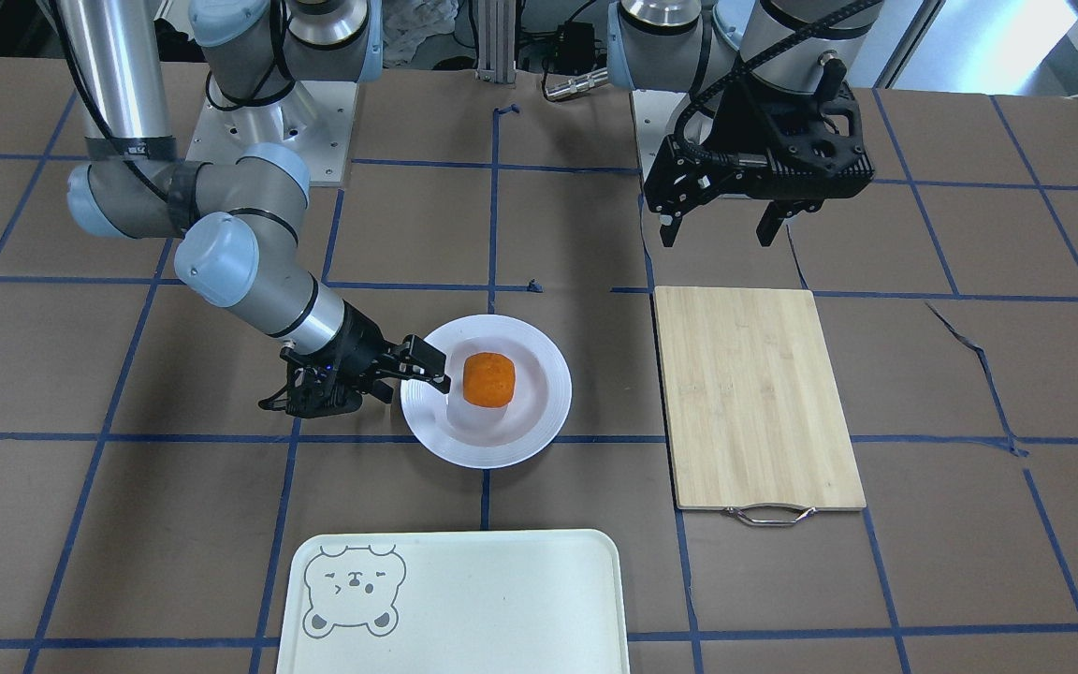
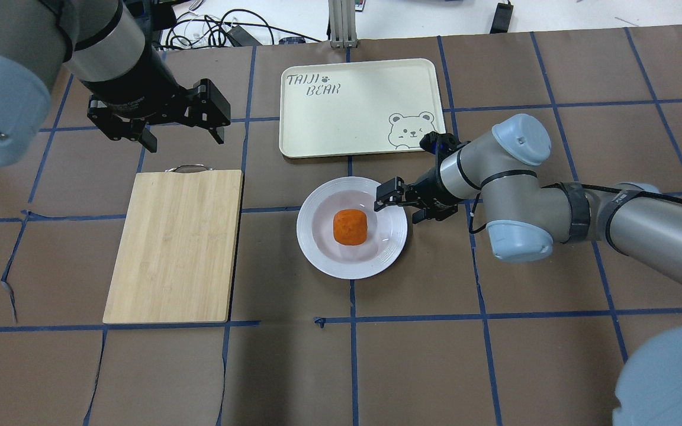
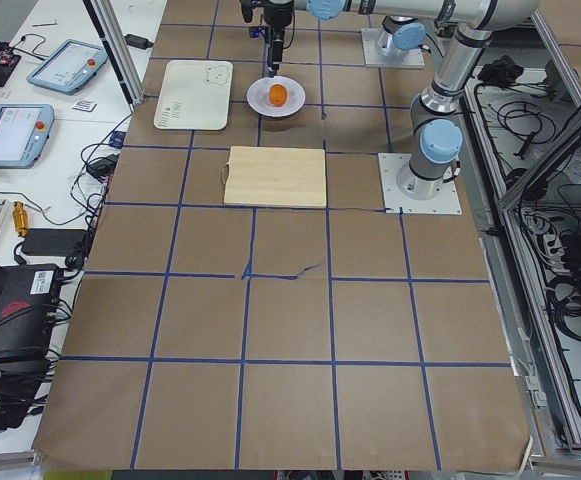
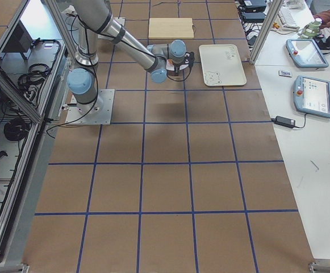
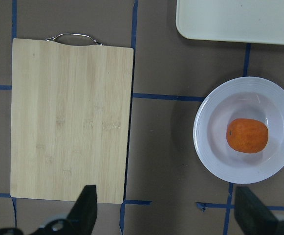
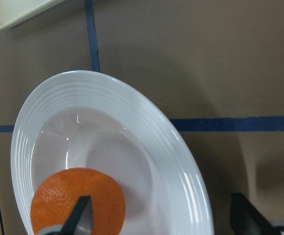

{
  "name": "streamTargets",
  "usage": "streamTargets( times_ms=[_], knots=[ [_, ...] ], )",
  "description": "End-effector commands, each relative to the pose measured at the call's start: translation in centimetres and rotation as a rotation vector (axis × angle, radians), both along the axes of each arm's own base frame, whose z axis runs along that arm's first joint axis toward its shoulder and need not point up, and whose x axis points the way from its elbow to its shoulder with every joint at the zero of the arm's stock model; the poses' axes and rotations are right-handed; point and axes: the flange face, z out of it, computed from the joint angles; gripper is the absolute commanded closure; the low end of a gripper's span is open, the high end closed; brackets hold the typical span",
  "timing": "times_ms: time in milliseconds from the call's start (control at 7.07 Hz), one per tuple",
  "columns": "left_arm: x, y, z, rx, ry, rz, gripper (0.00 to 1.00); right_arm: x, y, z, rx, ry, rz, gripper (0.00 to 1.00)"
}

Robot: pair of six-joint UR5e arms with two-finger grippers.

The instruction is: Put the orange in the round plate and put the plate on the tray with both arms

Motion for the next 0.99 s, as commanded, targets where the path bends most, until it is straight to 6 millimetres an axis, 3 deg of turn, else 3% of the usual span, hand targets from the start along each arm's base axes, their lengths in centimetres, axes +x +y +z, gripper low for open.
streamTargets(
  times_ms=[0, 142, 566, 708, 849],
  knots=[
    [0.7, -0.5, 0.7, -0.029, -0.051, 0.019, 0.0, 0.7, 0.3, -0.5, 0.0, 0.005, 0.013, 0.04],
    [0.9, -0.9, 2.0, 0.024, -0.056, 0.035, 0.0, 0.7, 0.6, -1.2, 0.017, -0.004, 0.012, 0.04],
    [0.7, -1.3, 2.0, 0.041, 0.008, 0.038, 0.0, 1.1, 1.1, -1.8, 0.026, -0.01, -0.016, 0.04],
    [0.7, -1.1, 2.0, 0.039, 0.006, 0.038, 0.0, 1.1, 1.0, -1.9, 0.022, -0.011, -0.028, 0.14],
    [0.7, -1.2, 2.0, 0.039, 0.006, 0.038, 0.0, 1.1, 1.0, -2.9, 0.04, -0.01, -0.028, 0.33]
  ],
)
